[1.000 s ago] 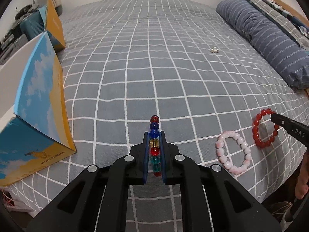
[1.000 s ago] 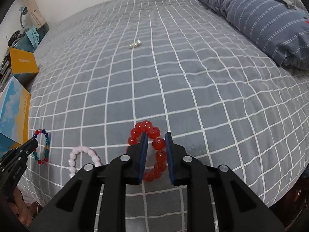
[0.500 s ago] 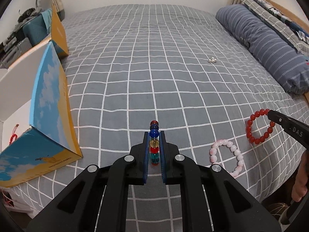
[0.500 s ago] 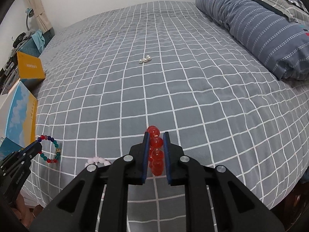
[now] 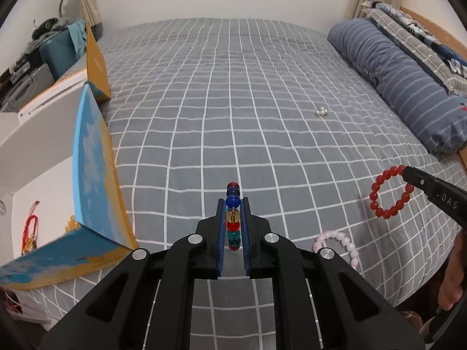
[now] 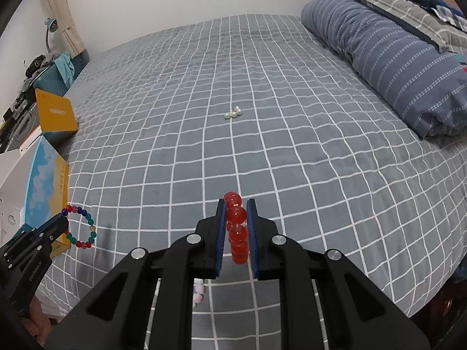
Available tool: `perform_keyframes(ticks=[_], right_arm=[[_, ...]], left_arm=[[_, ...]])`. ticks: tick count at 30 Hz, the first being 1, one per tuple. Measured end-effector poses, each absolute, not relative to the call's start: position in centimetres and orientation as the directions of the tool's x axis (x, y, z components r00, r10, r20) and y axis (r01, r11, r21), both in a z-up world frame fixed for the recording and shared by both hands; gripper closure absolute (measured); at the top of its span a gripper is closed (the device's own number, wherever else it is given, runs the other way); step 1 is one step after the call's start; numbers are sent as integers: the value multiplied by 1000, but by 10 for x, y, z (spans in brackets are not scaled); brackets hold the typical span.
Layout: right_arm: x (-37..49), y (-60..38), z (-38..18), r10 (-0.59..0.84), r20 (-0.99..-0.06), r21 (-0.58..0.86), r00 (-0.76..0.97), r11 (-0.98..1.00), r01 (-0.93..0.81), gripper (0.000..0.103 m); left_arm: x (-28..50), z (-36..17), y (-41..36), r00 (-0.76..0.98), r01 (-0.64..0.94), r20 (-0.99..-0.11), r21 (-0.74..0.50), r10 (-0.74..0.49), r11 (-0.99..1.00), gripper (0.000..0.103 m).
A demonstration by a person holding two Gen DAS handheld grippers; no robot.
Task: Organize jewelry
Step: 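Lift and carry both held bracelets over the white box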
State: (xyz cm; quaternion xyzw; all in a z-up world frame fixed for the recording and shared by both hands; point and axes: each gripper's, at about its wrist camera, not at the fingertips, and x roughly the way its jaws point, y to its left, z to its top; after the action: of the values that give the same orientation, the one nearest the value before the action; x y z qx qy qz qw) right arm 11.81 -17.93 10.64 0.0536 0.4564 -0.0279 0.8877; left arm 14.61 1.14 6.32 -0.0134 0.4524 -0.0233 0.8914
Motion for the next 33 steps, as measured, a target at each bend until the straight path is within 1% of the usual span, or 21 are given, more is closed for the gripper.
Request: perform_keyframes(ticks=[10,18,25,33], right_arm=[[124,-152,143,-6,-779,44,627,997,65,90],[130,-107,183,7,-746,15,666,1000,7,90],[134,-57,215,44,-718,11,695,999,-52,90],[135,26,242,116,-685,2,719,988,-157,90]], left_arm=[[149,101,25,631,10,-775,-43,-39,999,94],[144,139,56,666,-30,-745,-47,-15,998,94],[132,177,101,705,-91,-709,-44,33,995,94],[113,194,171,706,-196,-699,-37,115,980,94]])
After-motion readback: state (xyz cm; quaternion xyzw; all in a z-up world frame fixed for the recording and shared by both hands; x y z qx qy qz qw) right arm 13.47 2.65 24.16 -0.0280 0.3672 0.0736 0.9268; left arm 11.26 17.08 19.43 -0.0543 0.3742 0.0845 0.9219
